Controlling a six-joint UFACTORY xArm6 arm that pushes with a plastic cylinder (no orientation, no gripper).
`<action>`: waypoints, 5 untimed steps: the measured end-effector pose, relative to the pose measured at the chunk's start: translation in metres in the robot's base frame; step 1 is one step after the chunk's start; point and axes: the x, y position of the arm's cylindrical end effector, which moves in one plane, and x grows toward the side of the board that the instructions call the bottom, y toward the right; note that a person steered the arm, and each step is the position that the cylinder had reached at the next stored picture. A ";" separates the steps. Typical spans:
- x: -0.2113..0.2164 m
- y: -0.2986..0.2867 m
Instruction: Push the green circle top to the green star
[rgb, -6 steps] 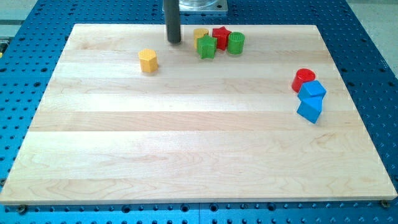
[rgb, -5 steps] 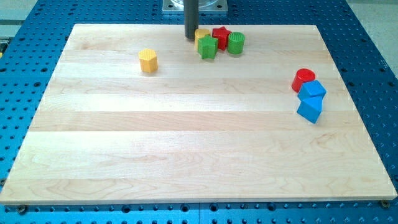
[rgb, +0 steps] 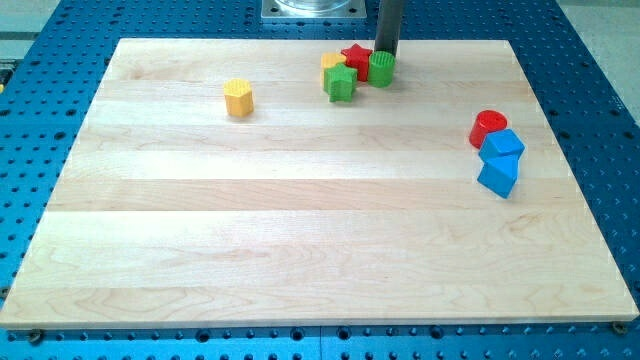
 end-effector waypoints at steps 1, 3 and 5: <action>0.010 0.019; 0.056 0.024; 0.050 -0.014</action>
